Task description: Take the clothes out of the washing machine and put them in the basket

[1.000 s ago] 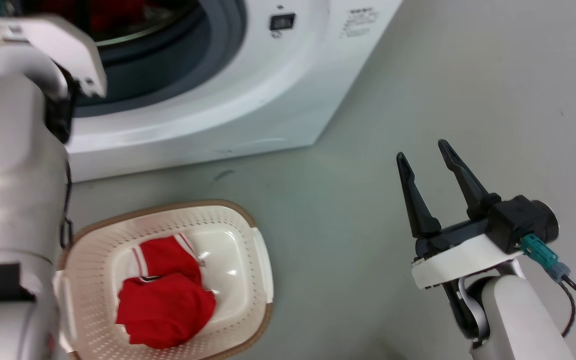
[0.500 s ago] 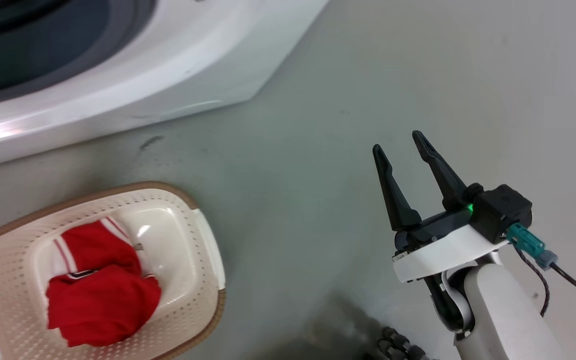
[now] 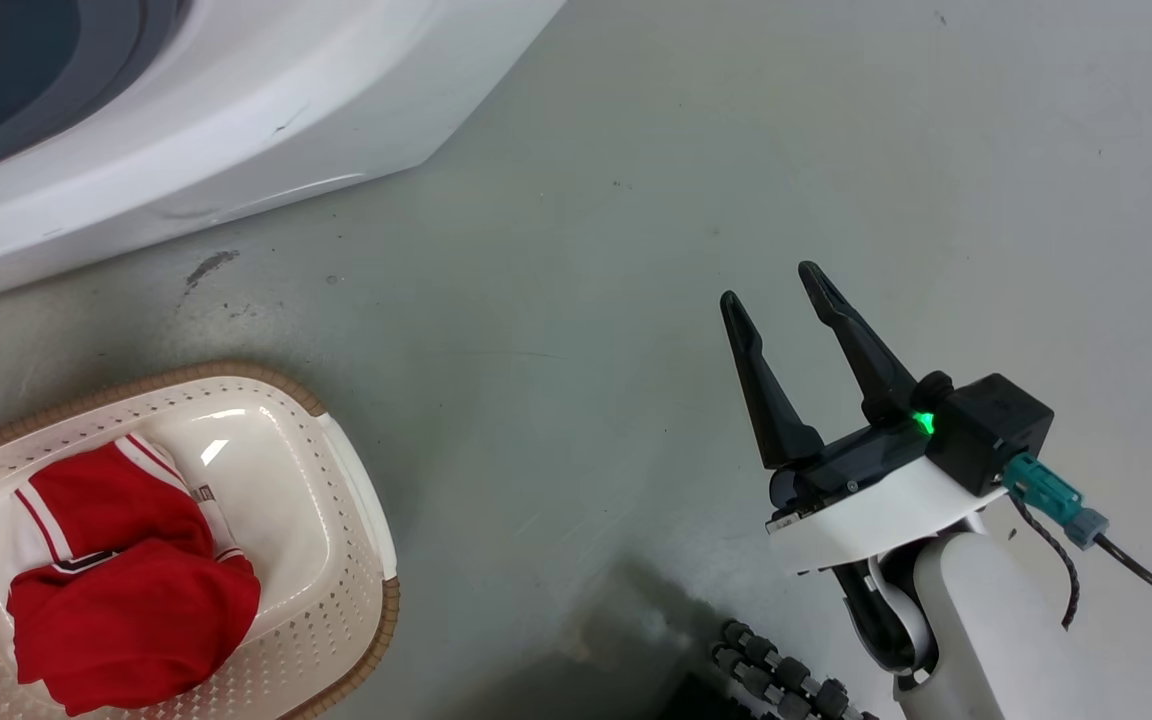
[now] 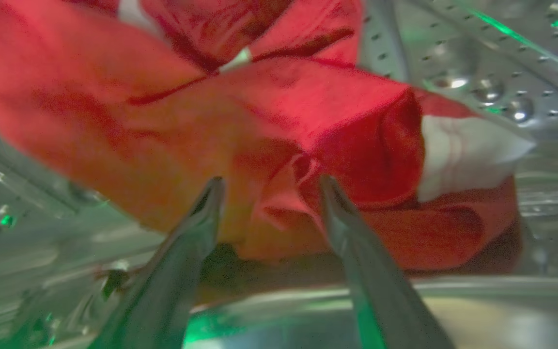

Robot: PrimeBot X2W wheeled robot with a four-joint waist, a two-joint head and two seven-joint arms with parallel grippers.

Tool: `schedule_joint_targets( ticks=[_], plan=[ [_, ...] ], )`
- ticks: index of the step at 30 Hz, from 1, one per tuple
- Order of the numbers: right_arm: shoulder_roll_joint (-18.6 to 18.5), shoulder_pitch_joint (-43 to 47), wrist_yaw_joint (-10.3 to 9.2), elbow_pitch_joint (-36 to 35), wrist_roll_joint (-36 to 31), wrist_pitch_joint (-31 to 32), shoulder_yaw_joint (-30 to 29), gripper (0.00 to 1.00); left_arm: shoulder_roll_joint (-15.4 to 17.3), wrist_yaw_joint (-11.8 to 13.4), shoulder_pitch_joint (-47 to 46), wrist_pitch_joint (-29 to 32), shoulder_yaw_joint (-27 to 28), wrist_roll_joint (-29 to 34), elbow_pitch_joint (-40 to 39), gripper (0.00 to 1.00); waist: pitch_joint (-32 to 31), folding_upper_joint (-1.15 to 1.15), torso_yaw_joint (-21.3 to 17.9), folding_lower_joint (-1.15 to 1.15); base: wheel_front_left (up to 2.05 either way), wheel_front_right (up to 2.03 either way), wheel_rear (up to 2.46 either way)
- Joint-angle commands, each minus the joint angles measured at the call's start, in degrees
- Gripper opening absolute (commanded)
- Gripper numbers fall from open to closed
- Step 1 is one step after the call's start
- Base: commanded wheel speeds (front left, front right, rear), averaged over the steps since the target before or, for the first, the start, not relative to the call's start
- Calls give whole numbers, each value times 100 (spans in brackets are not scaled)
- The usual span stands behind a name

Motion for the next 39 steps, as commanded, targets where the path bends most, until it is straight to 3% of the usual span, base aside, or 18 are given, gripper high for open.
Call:
schedule_joint_targets(
  ticks=[1, 3, 5, 6, 15, 16, 23, 31, 39],
  plan=[
    [10, 49, -4, -39, 20, -11, 14, 100, 36, 1, 58, 220, 18, -43, 109, 100, 13, 0, -10, -1, 0, 0, 0],
    [9, 49, -4, -49, 23, -11, 22, 100, 49, 43, 74, 424, 49, -94, 138, 96, 28, 0, -17, -1, 0, 0, 0],
    [10, 41, -4, -45, 15, -11, 37, 100, 58, 119, 75, 395, 42, -93, 50, 10, 44, 0, -15, -1, 0, 0, 0],
    [9, 31, -4, -44, 18, -11, 47, 100, 66, 171, 89, 347, 46, -105, -7, 0, 49, 0, -14, -1, 0, 0, 0],
    [9, -22, -4, 3, 29, -12, 104, 100, 126, 583, 320, -457, 44, -145, -690, 0, -18, 0, -11, -1, 0, 0, 0],
    [8, -29, -4, 39, 12, -12, 92, 100, 129, 728, 443, -881, 66, -168, -937, 0, -115, 0, 8, -1, 0, 0, 0],
    [8, 12, -4, 164, -164, -12, -85, 100, -68, 996, 1125, -2421, 141, -325, -1335, 0, -692, 0, 205, -1, 0, 0, 0],
    [5, 184, -4, 371, -461, -12, -355, 100, -640, 994, 2132, -3852, 271, -704, -1202, 0, -1627, 0, 586, -1, 0, 0, 0],
    [3, 487, -4, 597, -646, 49, -546, 100, -1165, 810, 2971, -4761, 321, -1008, -881, 0, -2489, 0, 923, -1, 0, 0, 0]
  ],
)
